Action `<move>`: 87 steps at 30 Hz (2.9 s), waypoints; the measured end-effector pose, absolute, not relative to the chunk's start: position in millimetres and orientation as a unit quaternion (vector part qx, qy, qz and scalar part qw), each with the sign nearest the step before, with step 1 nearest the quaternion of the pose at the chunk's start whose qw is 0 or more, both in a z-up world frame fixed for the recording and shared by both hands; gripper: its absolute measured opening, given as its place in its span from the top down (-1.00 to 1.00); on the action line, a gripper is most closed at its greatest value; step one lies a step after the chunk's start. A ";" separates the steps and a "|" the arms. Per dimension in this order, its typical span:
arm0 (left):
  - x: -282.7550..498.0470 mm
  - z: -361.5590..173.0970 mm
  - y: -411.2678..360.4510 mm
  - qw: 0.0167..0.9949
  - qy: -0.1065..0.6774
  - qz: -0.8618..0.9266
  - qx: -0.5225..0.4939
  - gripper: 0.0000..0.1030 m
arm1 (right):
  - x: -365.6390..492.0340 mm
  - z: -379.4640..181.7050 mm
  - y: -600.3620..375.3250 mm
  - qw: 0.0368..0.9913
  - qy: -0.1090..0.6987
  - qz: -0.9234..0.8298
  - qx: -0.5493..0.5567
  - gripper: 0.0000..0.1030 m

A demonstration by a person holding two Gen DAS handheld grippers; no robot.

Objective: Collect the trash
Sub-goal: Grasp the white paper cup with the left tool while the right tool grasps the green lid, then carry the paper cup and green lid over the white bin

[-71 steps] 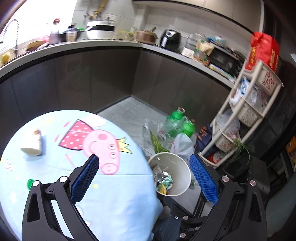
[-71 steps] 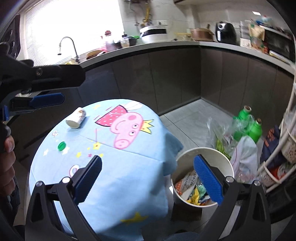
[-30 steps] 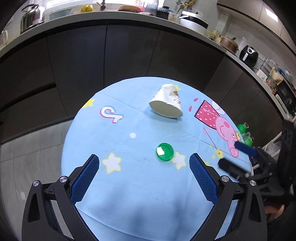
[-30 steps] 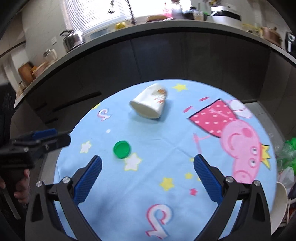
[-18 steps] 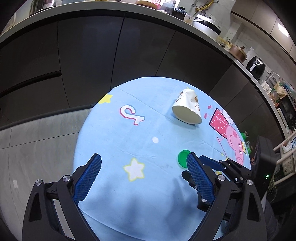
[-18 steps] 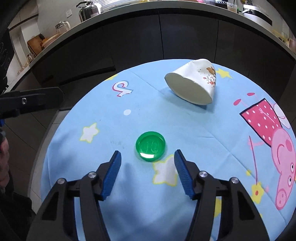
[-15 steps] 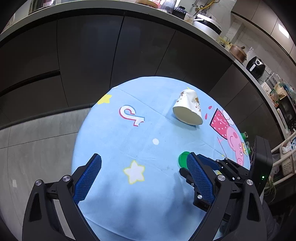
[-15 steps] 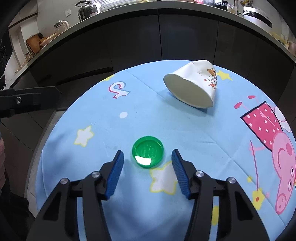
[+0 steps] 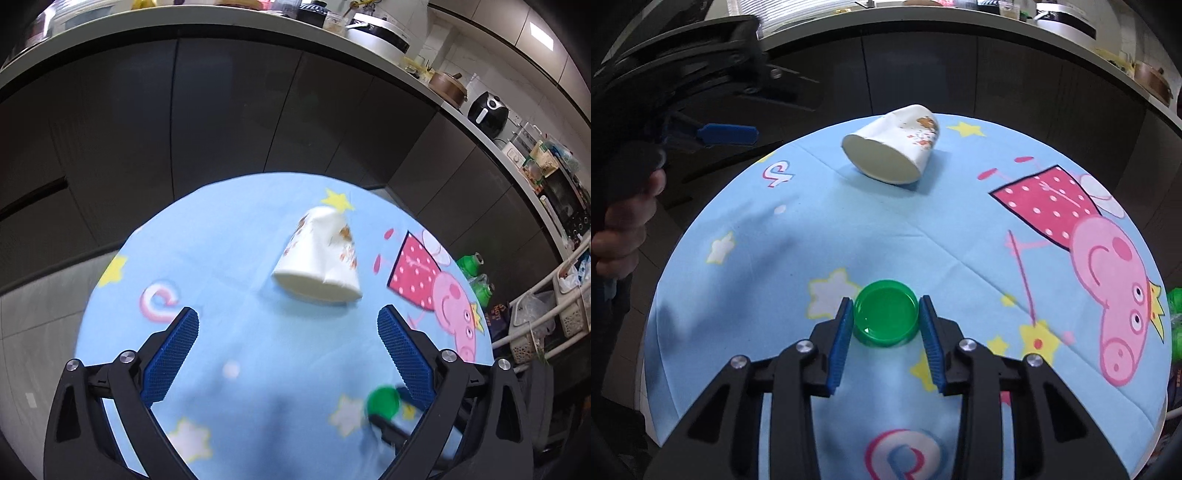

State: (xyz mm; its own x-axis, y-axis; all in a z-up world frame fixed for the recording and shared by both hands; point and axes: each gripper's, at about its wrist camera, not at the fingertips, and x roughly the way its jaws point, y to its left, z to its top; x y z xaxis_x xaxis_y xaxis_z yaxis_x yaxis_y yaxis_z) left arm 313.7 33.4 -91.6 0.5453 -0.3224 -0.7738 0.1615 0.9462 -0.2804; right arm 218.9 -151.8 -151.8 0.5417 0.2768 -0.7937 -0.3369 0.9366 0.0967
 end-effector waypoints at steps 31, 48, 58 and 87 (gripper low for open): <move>300.9 -79.6 -55.0 0.869 0.457 -0.187 -0.023 -0.01 | 174.4 -104.5 -207.2 0.909 0.389 0.147 0.031 0.28; 176.5 -20.5 -123.4 0.875 0.404 -0.266 0.003 -0.01 | 81.9 -60.6 -293.0 0.939 0.328 0.065 0.078 0.28; 159.5 -17.9 -180.5 0.861 0.406 -0.306 0.030 -0.02 | 51.6 -59.9 -351.1 0.945 0.305 0.012 0.121 0.28; 159.4 -63.5 -336.7 0.792 0.452 -0.399 0.094 -0.05 | 23.5 -133.3 -480.0 0.913 0.326 -0.094 0.224 0.26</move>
